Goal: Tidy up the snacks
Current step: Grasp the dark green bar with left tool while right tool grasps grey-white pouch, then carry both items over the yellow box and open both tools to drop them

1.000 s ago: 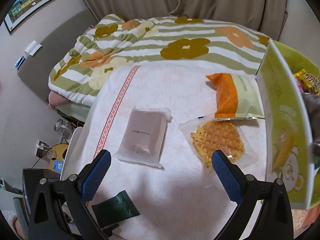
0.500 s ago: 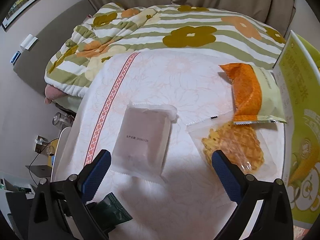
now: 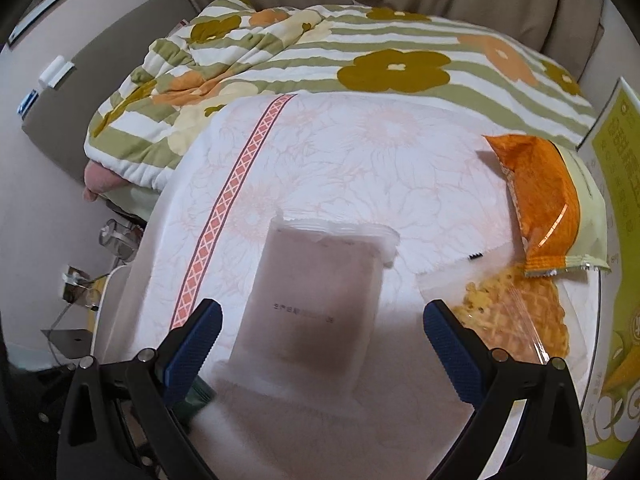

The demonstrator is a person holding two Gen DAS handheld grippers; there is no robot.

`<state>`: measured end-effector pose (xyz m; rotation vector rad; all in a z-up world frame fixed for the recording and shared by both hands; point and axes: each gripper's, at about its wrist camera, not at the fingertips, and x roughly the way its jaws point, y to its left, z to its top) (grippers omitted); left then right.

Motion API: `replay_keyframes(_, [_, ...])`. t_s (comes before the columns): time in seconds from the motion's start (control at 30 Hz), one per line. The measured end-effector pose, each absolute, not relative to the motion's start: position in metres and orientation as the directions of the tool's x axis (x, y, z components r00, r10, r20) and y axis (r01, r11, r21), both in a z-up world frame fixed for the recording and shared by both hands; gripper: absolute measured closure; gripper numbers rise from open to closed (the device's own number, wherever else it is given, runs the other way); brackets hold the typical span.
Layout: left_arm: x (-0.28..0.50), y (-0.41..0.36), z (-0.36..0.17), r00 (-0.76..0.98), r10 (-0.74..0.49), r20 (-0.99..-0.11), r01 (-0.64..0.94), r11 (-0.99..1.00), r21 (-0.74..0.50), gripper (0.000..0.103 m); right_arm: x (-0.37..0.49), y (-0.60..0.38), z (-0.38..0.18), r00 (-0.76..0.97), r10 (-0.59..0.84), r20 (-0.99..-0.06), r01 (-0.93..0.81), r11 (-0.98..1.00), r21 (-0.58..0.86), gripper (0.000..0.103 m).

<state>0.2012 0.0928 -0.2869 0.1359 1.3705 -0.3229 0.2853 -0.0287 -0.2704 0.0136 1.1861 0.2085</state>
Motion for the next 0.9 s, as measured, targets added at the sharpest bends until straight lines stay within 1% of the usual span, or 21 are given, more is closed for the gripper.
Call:
replay_keyframes(0.13, [0.208,0.098,-0.285,0.17,-0.169,-0.971,0.268,0.956,-0.119,0.062,0.285,-0.02,-0.276,0.366,0.153,-0.918,-0.161,0.982,0.099,0.003])
replay_keyframes(0.2, [0.211,0.1,-0.285,0.173,-0.178,-0.969,0.257,0.958,-0.13,0.062,0.287,-0.018,-0.28,0.371,0.139,-0.918,-0.153,0.984,0.087,0.007])
replay_keyframes(0.27, [0.211,0.099,-0.285,0.175,-0.183,-0.967,0.251,0.958,-0.136,0.062,0.29,-0.017,-0.285,0.374,0.128,-0.919,-0.147,0.986,0.077,0.019])
replay_keyframes(0.4, [0.212,0.098,-0.284,0.175,-0.188,-0.966,0.248,0.958,-0.142,0.062,0.288,-0.015,-0.29,0.404,0.105,-0.909,-0.146,0.988,0.049,0.031])
replay_keyframes(0.43, [0.213,0.099,-0.283,0.174,-0.192,-0.966,0.244,0.959,-0.147,0.062,0.287,-0.013,-0.29,0.41,0.107,-0.906,-0.153,0.987,0.048,0.036])
replay_keyframes(0.47, [0.214,0.1,-0.284,0.174,-0.196,-0.965,0.241,0.959,-0.151,0.062,0.286,-0.012,-0.289,0.417,0.106,-0.903,-0.157,0.987,0.043,0.038])
replay_keyframes(0.53, [0.214,0.101,-0.282,0.174,-0.203,-0.964,0.234,0.959,-0.16,0.062,0.284,-0.013,-0.287,0.42,0.111,-0.901,-0.154,0.987,0.05,0.04])
replay_keyframes(0.7, [0.215,0.105,-0.268,0.198,-0.209,-0.958,0.232,0.959,-0.162,0.062,0.278,-0.023,-0.275,0.429,0.135,-0.893,-0.136,0.987,0.084,0.04])
replay_keyframes(0.9, [0.218,0.105,-0.23,0.274,-0.235,-0.933,0.244,0.955,-0.168,0.062,0.263,-0.036,-0.232,0.484,0.136,-0.864,-0.109,0.989,0.095,0.04])
